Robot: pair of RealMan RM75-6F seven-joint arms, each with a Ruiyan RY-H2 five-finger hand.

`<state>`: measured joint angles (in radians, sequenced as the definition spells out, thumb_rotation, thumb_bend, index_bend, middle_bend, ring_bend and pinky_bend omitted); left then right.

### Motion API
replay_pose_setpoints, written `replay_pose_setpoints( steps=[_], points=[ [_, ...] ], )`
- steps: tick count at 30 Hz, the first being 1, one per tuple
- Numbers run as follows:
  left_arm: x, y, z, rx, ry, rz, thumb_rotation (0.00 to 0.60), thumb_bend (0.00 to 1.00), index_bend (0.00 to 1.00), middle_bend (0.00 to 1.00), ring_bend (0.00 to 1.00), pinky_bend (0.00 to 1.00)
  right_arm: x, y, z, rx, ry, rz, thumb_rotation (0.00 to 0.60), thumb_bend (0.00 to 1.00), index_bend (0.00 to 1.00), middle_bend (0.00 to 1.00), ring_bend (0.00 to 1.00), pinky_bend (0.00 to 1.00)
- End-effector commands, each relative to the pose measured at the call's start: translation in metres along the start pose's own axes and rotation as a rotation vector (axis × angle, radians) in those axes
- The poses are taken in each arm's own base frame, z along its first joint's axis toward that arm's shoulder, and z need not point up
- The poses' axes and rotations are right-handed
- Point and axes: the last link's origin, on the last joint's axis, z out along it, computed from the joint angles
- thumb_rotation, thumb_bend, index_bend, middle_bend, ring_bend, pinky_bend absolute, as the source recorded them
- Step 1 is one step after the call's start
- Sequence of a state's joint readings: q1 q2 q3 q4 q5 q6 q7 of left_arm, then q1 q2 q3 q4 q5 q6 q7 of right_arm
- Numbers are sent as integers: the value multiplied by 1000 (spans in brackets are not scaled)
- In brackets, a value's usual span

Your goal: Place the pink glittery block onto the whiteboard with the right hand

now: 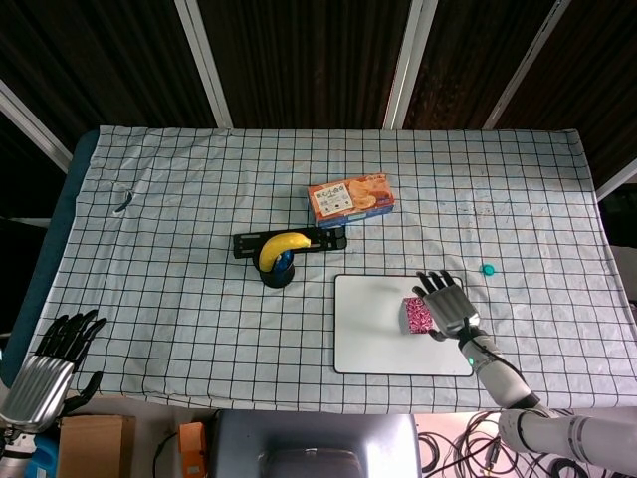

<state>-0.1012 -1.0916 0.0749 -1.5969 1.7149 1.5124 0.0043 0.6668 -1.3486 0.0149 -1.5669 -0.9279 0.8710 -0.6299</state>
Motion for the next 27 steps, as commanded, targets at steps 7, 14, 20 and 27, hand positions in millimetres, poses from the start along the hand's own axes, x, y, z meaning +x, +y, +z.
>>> replay_pose_setpoints(
  steps=[7, 14, 20, 27],
  points=[
    [-1, 1, 2, 2, 0, 5, 600, 408, 0, 0, 0, 31, 18, 64, 10, -187, 67, 61, 600, 189, 201, 0, 0, 0],
    [-3, 0, 8, 13, -13, 6, 600, 407, 0, 0, 0, 31, 10, 106, 41, -326, 91, 50, 600, 189, 311, 0, 0, 0],
    [-3, 0, 9, 12, -17, 7, 600, 407, 0, 0, 0, 31, 8, 113, 47, -338, 81, 20, 600, 189, 333, 0, 0, 0],
    [-5, 0, 15, 17, -36, 7, 600, 407, 0, 0, 0, 31, -3, 124, 61, -364, 51, -68, 600, 189, 382, 0, 0, 0]
  ],
)
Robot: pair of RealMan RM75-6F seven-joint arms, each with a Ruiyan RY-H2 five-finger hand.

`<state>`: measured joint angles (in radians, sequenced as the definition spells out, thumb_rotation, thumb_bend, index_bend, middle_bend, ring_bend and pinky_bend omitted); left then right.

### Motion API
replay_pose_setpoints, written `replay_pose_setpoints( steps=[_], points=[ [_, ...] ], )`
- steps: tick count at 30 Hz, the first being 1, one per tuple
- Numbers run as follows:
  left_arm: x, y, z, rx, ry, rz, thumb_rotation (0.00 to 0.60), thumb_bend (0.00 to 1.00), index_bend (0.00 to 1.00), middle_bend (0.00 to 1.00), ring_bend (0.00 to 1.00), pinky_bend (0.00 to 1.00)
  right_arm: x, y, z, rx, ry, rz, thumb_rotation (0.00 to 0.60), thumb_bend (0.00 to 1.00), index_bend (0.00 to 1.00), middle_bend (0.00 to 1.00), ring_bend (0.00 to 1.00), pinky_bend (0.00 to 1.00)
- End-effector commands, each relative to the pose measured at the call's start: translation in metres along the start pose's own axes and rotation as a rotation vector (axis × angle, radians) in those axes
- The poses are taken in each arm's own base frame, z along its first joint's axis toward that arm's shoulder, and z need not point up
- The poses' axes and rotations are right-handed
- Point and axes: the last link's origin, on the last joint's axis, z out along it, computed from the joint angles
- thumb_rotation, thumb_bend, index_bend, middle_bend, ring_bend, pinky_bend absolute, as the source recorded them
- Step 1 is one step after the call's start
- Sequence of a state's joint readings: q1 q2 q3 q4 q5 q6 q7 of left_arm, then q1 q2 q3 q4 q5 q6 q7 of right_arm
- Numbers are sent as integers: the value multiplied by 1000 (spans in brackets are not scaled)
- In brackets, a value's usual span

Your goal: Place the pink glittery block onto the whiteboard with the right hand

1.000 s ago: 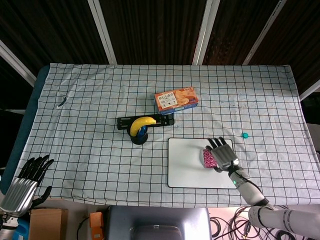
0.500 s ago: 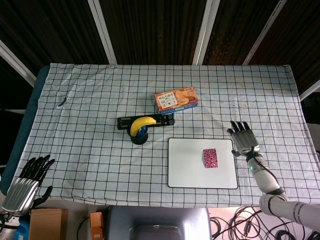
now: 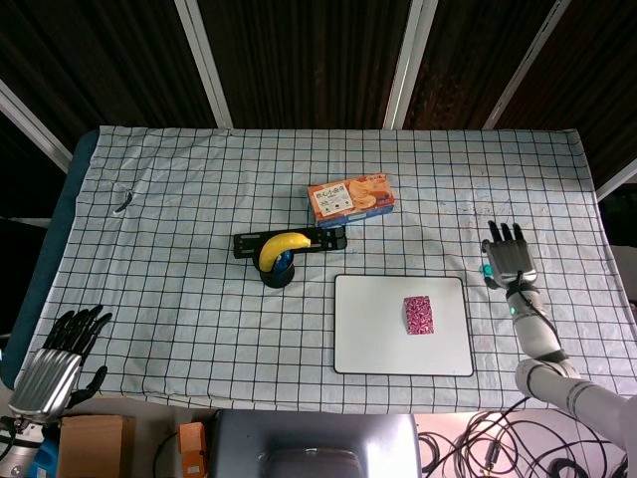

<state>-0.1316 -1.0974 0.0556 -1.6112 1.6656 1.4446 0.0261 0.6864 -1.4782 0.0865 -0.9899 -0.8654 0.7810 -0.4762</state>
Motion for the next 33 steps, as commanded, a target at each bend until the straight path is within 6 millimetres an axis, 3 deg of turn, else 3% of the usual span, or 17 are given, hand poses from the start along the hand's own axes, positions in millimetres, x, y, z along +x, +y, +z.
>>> replay_pose_setpoints(
  steps=[1, 33],
  points=[
    [0, 1, 0, -2, -3, 1, 600, 407, 0, 0, 0, 31, -11, 3, 12, -14, -21, -59, 600, 189, 388, 0, 0, 0],
    [0, 1, -2, -3, 2, 3, 600, 406, 0, 0, 0, 31, -24, -1, 18, -1, -54, -63, 600, 255, 502, 0, 0, 0]
  ],
)
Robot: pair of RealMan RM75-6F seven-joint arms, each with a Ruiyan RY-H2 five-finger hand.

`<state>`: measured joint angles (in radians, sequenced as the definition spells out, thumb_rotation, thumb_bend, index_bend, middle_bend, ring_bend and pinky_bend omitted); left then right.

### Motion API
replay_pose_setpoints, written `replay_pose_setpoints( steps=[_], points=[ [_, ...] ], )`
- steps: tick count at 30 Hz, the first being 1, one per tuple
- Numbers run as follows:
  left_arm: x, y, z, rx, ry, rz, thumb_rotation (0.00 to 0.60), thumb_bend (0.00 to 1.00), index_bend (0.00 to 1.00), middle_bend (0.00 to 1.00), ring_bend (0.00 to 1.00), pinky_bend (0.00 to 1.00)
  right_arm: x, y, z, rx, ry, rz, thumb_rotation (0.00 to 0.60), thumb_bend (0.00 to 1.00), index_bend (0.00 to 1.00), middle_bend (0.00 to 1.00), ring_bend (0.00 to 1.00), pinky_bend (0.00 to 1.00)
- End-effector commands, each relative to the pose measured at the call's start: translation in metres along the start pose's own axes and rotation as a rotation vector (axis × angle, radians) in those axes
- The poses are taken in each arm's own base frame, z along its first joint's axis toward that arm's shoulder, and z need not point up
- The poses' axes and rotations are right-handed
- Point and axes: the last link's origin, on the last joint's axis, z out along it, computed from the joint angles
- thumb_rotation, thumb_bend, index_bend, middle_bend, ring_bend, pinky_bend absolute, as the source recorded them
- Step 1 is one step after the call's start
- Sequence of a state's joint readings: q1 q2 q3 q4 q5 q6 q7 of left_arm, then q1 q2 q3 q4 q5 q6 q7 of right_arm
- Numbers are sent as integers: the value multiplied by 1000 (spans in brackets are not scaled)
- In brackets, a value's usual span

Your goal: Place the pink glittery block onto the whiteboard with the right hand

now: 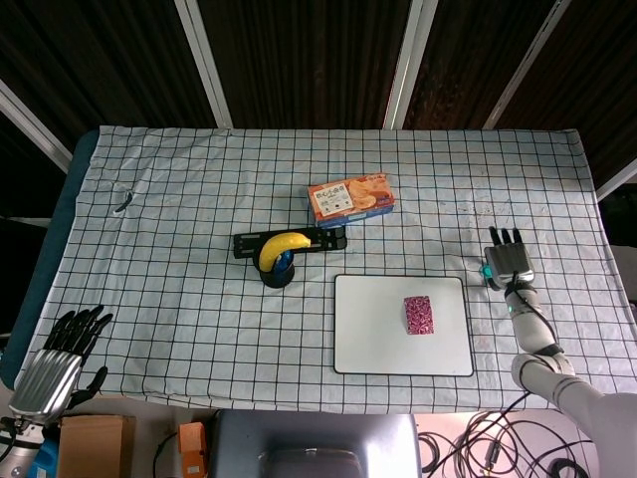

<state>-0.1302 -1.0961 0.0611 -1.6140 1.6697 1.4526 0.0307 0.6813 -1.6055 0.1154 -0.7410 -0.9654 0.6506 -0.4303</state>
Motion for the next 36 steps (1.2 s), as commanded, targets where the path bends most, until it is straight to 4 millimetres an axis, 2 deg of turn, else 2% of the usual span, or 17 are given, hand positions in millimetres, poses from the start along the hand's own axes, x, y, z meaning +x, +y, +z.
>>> replay_pose_setpoints(
  steps=[1, 9, 17, 21, 25, 31, 36],
  points=[
    [0, 0, 0, 0, 0, 0, 600, 407, 0, 0, 0, 31, 0, 0, 0, 1, 1, 2, 600, 264, 508, 0, 0, 0],
    [0, 0, 0, -3, 1, -2, 600, 406, 0, 0, 0, 31, 4, 0, -4, 12, 21, 18, 600, 294, 535, 0, 0, 0],
    [1, 1, -3, -13, 7, -3, 600, 406, 0, 0, 0, 31, 32, -1, -26, 69, 118, 119, 600, 293, 529, 0, 0, 0],
    [3, 1, -3, -14, 16, -6, 600, 406, 0, 0, 0, 31, 42, -19, -47, 165, 133, 180, 600, 294, 522, 0, 0, 0],
    [4, 0, -5, -15, 21, -7, 600, 406, 0, 0, 0, 31, 47, -41, -67, 254, 170, 122, 600, 294, 522, 0, 0, 0],
    [5, 0, -6, -15, 28, -8, 600, 406, 0, 0, 0, 31, 40, -76, -92, 353, 197, 35, 600, 294, 517, 0, 0, 0],
    [6, -1, -8, -13, 34, -11, 600, 407, 0, 0, 0, 31, 31, -91, -102, 390, 182, -20, 600, 293, 504, 0, 0, 0]
  ],
)
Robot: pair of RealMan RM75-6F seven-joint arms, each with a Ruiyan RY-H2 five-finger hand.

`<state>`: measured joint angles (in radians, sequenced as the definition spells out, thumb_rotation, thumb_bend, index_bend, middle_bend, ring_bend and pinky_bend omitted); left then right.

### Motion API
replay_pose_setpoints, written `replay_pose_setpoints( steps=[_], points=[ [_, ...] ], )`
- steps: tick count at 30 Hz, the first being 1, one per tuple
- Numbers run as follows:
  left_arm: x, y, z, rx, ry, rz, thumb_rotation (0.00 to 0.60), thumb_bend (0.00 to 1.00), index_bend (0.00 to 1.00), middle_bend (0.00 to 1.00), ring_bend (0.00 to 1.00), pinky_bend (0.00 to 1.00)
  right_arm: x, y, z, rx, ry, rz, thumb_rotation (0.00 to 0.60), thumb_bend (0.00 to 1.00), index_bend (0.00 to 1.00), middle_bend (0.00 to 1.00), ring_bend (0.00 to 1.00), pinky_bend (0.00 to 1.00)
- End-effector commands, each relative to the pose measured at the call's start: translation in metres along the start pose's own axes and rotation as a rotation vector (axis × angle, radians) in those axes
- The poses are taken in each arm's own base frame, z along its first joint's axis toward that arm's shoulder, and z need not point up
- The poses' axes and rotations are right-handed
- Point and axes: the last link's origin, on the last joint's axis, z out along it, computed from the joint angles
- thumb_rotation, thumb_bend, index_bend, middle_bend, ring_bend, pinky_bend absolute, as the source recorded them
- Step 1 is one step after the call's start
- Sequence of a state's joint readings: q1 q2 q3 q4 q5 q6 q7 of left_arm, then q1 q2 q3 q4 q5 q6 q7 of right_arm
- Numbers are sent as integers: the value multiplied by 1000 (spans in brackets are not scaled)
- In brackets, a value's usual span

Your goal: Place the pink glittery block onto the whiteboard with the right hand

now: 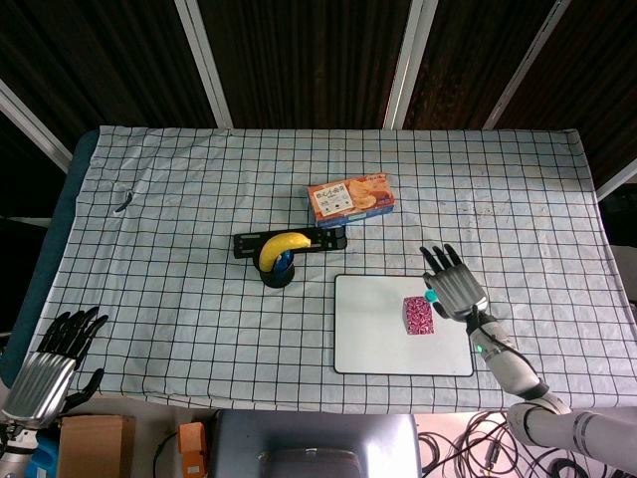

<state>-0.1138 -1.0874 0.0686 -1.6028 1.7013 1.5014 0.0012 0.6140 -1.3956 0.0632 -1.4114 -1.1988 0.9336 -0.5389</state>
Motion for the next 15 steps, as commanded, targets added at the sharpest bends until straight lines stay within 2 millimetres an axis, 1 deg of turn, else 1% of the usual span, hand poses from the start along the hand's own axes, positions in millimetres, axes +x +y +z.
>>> replay_pose_setpoints(
  steps=[1, 5, 10, 15],
  points=[
    [1, 0, -1, 0, 3, -1, 600, 407, 0, 0, 0, 31, -8, -16, -6, 38, -21, -23, 600, 293, 501, 0, 0, 0],
    [1, -1, -3, 0, 8, -3, 600, 406, 0, 0, 0, 31, -14, -23, -6, 54, -37, -42, 600, 293, 497, 0, 0, 0],
    [1, -1, -3, -2, 9, -3, 600, 406, 0, 0, 0, 31, -17, -25, -5, 57, -44, -48, 600, 293, 481, 0, 0, 0],
    [1, -1, -3, -1, 8, -3, 600, 406, 0, 0, 0, 31, -18, -26, -5, 58, -53, -42, 600, 293, 380, 0, 0, 0]
  ],
)
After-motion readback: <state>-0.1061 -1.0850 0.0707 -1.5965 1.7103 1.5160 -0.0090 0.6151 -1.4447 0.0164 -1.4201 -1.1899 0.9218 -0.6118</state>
